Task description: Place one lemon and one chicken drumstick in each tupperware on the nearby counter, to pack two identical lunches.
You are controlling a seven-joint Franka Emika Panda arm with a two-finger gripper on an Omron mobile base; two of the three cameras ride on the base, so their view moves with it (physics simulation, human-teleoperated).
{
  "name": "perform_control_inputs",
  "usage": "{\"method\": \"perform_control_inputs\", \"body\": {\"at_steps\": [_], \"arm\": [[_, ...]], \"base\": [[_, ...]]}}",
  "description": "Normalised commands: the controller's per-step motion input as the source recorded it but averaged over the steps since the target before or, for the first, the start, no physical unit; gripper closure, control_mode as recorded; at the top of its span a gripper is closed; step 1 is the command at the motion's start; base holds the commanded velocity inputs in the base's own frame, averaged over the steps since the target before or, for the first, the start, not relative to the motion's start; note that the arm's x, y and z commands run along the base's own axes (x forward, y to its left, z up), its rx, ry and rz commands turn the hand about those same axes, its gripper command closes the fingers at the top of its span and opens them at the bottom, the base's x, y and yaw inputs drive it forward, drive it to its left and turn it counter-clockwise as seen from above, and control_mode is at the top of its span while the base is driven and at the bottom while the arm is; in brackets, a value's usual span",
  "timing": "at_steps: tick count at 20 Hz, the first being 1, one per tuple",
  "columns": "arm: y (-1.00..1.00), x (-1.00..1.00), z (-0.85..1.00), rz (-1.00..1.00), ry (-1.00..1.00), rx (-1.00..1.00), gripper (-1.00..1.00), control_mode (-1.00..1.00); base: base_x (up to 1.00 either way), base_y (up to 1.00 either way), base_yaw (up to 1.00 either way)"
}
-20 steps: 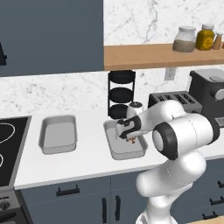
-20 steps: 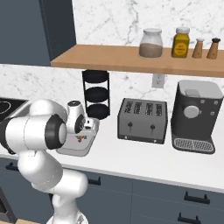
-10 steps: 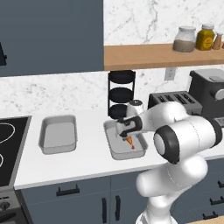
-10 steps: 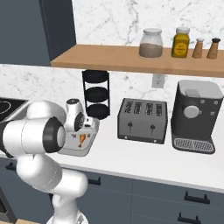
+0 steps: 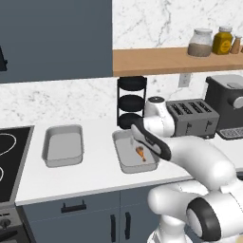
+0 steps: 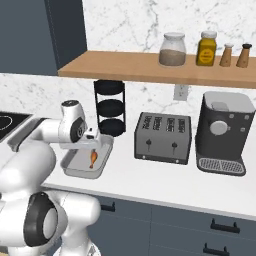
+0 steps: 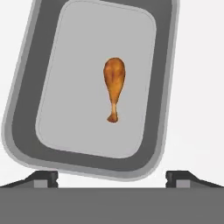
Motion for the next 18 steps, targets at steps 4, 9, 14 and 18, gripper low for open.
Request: {"method": "perform_control_inputs", "body": {"at_steps": [4, 9, 14, 18], "arm": [[-0.09, -1.00, 0.67, -0.03, 0.26, 0.05, -1.00, -1.00], [-0.19, -1.00, 0.14, -0.04, 0.18, 0.03, -1.00, -1.00], [-0.53, -1.00, 0.18, -0.03, 0.01, 0.00, -1.00, -1.00], [-0.57, -0.74, 0.58, -0.06, 0.00, 0.00, -1.00, -1.00]], "base": [[0.00, 0.00, 0.00], [0.00, 0.00, 0.00], [0.00, 0.00, 0.00], [0.00, 0.00, 0.00]]}}
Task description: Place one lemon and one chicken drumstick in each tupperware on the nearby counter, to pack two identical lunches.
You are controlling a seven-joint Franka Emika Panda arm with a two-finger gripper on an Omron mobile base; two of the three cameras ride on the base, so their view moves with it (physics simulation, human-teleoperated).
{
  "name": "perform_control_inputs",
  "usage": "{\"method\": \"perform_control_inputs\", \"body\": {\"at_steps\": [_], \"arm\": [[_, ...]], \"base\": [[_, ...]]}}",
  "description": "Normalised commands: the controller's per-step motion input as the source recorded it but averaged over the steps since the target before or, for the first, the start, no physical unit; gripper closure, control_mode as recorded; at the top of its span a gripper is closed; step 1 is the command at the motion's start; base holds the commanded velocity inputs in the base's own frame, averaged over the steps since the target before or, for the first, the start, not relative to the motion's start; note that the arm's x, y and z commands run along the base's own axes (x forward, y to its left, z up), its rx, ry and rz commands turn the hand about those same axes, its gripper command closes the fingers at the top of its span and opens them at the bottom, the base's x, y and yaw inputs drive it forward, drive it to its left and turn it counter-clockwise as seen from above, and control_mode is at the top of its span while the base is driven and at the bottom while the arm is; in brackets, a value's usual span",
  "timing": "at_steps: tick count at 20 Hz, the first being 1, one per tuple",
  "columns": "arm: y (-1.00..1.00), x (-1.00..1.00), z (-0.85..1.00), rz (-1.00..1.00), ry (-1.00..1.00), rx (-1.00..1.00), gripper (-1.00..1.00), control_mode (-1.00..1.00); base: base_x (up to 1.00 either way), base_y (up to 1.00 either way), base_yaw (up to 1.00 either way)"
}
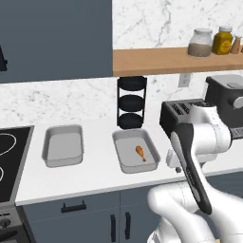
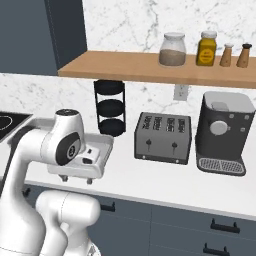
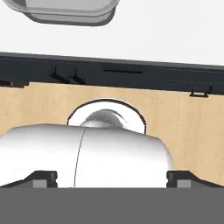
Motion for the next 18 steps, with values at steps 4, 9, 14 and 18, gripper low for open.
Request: {"method": "perform_control_inputs", "body": {"at_steps": [4, 9, 14, 18], "arm": [[-0.10, -0.86, 0.68, -0.04, -0.04, 0.00, -1.00, -1.00], [0.00, -0.62, 0.33, 0.00, -0.10, 0.00, -1.00, -1.00], [0.00, 0.00, 0.00, 0.00, 0.00, 0.00, -1.00, -1.00], [0.00, -0.02, 0.00, 0.00, 0.00, 0.00, -1.00, 1.00]], "base": [[0.00, 0.00, 0.00], [0.00, 0.00, 0.00], [0.00, 0.00, 0.00], [-0.41, -0.14, -0.07]]}}
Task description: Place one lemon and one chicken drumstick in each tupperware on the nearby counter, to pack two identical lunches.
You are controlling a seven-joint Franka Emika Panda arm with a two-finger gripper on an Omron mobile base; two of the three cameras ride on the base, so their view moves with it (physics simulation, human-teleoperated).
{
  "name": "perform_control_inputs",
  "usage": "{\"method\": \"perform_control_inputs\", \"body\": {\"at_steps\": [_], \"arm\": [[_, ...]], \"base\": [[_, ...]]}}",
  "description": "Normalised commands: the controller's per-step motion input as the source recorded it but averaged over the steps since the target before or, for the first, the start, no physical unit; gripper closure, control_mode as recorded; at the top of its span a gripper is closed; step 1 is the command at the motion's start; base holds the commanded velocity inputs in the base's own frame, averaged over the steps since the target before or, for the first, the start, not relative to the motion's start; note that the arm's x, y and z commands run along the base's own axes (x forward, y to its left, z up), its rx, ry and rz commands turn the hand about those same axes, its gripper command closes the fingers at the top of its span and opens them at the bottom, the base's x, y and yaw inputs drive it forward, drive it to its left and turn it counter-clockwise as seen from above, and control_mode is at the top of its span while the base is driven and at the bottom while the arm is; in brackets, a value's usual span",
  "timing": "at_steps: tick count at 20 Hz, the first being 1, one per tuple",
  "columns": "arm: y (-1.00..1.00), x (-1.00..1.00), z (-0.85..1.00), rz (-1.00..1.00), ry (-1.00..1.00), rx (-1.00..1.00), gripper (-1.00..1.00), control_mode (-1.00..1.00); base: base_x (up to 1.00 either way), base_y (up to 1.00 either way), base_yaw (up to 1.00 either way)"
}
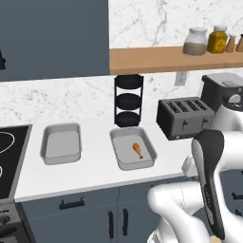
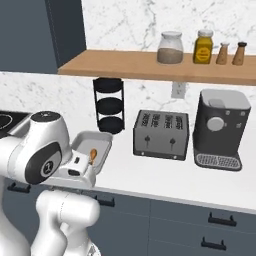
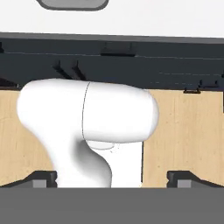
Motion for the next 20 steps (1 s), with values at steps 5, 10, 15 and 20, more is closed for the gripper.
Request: {"method": "perform_control_inputs", "body": {"at_steps": [5, 10, 15, 20], "arm": [[0.00, 0.00, 0.00, 0.00, 0.00, 0.00, -1.00, 1.00], [0.00, 0.00, 0.00, 0.00, 0.00, 0.00, -1.00, 1.00], [0.00, 0.00, 0.00, 0.00, 0.00, 0.00, -1.00, 1.00], [0.00, 0.00, 0.00, 0.00, 0.00, 0.00, -1.00, 1.00]], "base": [[-0.99, -0.61, -0.31], [-0.63, -0.86, -0.41], [-0.17, -1.00, -0.46], [0.26, -1.00, -0.35]]}}
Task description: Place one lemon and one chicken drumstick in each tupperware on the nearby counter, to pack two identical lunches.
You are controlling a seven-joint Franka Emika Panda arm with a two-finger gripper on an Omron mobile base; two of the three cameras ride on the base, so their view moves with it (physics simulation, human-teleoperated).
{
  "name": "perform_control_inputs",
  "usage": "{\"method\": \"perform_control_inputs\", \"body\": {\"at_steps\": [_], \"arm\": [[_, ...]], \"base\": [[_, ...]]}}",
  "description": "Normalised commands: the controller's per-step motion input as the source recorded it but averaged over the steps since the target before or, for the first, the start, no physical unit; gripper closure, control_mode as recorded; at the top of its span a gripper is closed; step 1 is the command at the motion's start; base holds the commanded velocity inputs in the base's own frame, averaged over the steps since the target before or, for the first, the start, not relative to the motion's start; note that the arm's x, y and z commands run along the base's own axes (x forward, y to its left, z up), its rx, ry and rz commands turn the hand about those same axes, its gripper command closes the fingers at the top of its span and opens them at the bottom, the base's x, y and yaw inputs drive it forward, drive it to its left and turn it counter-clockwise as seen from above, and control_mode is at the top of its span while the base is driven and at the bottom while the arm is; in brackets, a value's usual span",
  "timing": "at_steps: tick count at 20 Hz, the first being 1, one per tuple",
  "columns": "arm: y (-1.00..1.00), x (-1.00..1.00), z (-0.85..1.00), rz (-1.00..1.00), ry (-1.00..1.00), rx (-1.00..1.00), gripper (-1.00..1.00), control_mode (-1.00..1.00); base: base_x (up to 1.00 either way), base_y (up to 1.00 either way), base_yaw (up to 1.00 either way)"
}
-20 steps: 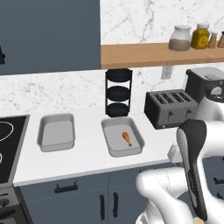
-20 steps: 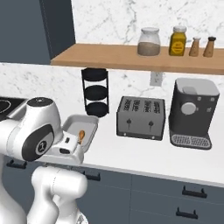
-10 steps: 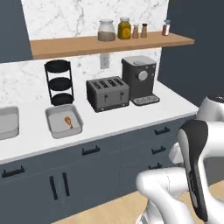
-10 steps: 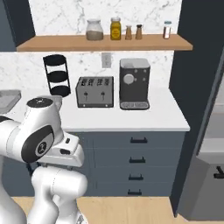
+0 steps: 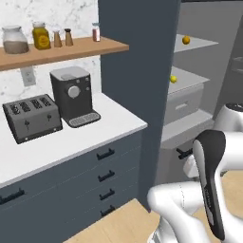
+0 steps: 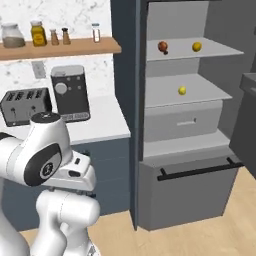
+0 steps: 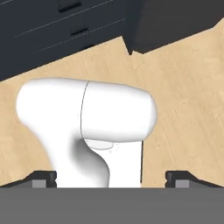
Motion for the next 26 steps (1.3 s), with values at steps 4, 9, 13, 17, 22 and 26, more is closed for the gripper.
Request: {"method": "perform_control_inputs", "body": {"at_steps": [4, 9, 13, 17, 22, 26], "arm": [[0.00, 0.00, 0.00, 0.00, 0.00, 0.00, -1.00, 1.00], [0.00, 0.00, 0.00, 0.00, 0.00, 0.00, -1.00, 1.00], [0.00, 0.00, 0.00, 0.00, 0.00, 0.00, -1.00, 1.00], [0.00, 0.00, 0.00, 0.00, 0.00, 0.00, -1.00, 1.00], [0.00, 0.00, 0.00, 0.00, 0.00, 0.00, -1.00, 1.00], [0.00, 0.00, 0.00, 0.00, 0.00, 0.00, -1.00, 1.00]], "base": [[0.79, -1.00, 0.11], [0.88, -0.88, 0.21], [0.44, -0.51, 0.18], [0.51, -0.13, 0.02], [0.66, -0.43, 0.00], [0.35, -0.55, 0.00]]}}
